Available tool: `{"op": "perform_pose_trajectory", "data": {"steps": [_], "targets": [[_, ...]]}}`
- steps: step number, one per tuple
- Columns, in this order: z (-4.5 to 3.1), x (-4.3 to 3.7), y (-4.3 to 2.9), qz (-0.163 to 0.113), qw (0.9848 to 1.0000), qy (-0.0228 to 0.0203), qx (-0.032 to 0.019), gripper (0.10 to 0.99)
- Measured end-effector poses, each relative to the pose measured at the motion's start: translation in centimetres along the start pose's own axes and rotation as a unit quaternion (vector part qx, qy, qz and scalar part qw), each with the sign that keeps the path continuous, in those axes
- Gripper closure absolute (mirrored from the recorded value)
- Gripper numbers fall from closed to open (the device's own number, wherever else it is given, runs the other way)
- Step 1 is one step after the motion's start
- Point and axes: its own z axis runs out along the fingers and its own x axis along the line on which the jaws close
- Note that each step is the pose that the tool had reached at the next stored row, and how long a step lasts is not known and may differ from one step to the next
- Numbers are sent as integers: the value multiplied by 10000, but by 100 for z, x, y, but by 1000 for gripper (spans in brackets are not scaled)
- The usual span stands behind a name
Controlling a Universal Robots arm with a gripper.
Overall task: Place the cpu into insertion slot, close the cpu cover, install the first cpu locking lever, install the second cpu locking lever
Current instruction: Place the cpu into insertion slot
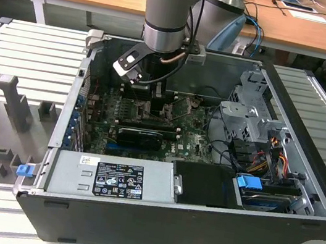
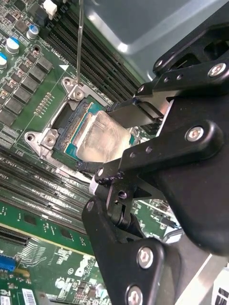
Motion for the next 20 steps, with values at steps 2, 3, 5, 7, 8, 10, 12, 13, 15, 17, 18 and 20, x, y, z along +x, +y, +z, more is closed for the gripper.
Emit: {"op": "perform_pose_trajectory", "data": {"steps": [2,3,5,7,8,10,12,13,15,17,18,20], "targets": [[19,4,-3,11,10000,-1,0,561],[23,6,-3,11,10000,0,-1,561],[34,9,-3,26,10000,-1,-1,561],[49,12,-5,63,10000,-4,-1,561],[54,13,-5,71,10000,-5,-1,561],[73,15,-6,72,10000,-2,-1,561],[93,18,-8,73,10000,-1,-1,561],[99,19,-8,73,10000,-1,-1,561],[115,24,-9,73,10000,-1,-1,561],[120,30,-10,76,10000,-1,-1,561],[121,34,-10,77,10000,-1,-1,561],[125,45,-10,84,10000,-2,-1,561]]}}
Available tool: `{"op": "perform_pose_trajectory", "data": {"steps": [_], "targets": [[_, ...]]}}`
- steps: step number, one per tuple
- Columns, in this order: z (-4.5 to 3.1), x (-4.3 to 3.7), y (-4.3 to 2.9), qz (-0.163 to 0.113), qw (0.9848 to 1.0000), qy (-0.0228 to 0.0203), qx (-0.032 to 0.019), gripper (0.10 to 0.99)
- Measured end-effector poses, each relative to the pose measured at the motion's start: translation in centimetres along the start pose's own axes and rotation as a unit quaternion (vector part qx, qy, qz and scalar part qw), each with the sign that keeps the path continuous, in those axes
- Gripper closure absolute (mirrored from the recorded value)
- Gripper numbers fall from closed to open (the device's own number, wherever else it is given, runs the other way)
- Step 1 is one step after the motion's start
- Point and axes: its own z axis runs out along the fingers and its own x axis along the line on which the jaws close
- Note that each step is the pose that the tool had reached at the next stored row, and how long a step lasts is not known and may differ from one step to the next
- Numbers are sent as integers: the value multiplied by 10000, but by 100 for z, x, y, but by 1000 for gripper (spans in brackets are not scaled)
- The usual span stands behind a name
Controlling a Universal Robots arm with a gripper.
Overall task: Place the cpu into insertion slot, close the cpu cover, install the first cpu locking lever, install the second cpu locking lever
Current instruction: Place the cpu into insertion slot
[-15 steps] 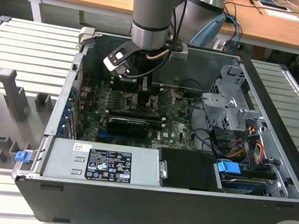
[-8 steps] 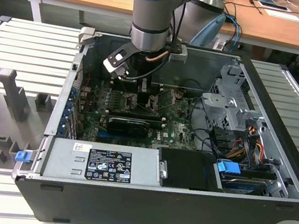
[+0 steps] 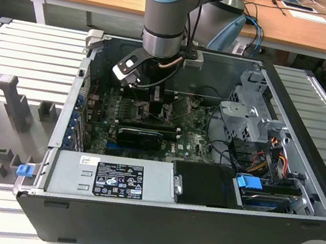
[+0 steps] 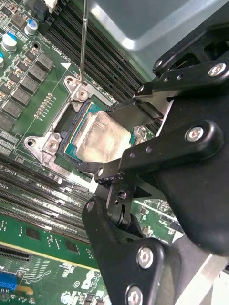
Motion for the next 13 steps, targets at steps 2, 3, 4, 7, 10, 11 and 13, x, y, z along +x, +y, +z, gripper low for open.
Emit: {"op": "perform_pose_trajectory", "data": {"steps": [2,3,4,7,10,11,13], "targets": [[11,5,0,14,10000,-1,0,561],[17,6,-1,27,10000,-2,0,561],[20,6,-1,35,10000,-2,0,561],[26,5,-2,47,10000,-4,1,561],[27,6,-2,48,10000,-3,0,561],[28,6,-2,48,10000,-3,0,561],[28,6,-2,48,10000,-3,0,561]]}}
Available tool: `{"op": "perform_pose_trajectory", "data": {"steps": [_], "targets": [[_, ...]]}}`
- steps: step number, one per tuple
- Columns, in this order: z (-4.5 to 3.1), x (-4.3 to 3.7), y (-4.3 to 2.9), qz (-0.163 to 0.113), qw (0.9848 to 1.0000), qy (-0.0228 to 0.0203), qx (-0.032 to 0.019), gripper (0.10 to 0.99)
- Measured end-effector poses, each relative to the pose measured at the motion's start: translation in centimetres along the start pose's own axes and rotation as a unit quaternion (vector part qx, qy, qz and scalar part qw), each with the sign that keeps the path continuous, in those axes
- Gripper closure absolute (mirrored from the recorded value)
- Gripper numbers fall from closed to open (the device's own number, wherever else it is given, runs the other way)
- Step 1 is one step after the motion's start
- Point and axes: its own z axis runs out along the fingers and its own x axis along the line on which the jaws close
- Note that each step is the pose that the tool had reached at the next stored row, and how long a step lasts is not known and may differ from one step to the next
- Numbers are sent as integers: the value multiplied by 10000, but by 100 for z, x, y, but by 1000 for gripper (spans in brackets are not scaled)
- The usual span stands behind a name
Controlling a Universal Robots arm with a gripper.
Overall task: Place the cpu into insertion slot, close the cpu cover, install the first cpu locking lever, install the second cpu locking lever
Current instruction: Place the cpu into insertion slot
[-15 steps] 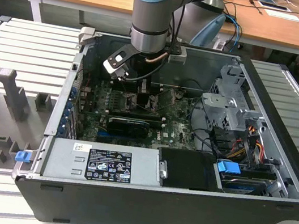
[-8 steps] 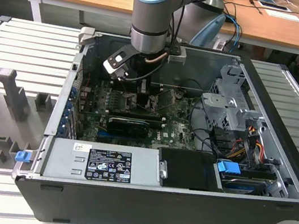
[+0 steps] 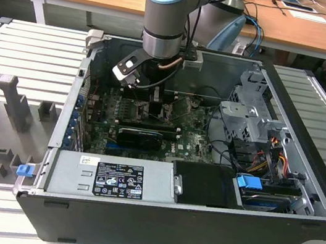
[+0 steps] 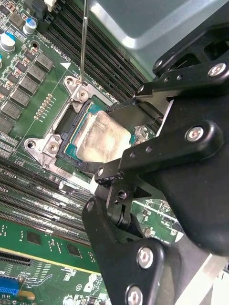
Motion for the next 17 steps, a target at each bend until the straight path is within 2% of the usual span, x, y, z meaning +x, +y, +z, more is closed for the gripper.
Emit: {"op": "perform_pose_trajectory", "data": {"steps": [3,4,10,11,12,13,17], "targets": [[0,0,0,0,10000,0,0,545],[0,0,0,0,10000,0,0,482],[-64,1,4,0,10000,0,0,482],[-70,1,5,0,10000,1,0,498],[-78,1,5,0,10000,1,0,565],[-84,1,6,0,10000,1,0,565],[-112,1,8,0,10000,1,0,808]]}}
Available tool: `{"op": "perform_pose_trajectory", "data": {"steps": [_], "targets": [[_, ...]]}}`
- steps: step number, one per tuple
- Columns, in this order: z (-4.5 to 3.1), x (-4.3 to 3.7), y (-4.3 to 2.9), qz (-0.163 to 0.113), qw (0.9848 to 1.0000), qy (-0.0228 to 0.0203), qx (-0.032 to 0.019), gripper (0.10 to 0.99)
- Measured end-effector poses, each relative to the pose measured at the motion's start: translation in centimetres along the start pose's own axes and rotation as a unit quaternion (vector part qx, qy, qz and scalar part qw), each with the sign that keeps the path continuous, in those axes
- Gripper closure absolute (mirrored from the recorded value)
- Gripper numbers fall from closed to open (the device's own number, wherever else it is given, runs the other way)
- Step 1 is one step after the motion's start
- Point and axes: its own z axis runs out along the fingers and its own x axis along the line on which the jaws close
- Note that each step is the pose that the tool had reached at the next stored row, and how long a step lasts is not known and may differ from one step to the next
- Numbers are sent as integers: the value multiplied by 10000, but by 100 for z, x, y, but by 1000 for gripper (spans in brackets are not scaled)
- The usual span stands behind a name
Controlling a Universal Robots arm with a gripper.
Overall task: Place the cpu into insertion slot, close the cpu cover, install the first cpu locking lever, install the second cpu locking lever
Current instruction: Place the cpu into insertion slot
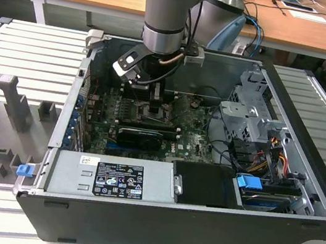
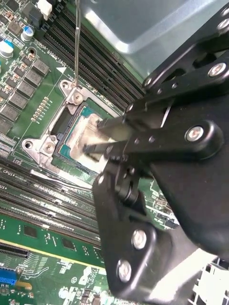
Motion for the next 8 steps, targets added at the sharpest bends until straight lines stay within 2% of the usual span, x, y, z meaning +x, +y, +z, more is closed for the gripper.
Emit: {"op": "perform_pose_trajectory", "data": {"steps": [2,4,5,8], "targets": [[-19,0,1,0,10000,0,0,929],[-34,0,2,0,10000,0,0,929],[-50,0,4,0,10000,0,0,980],[-85,1,6,0,10000,0,0,980]]}}
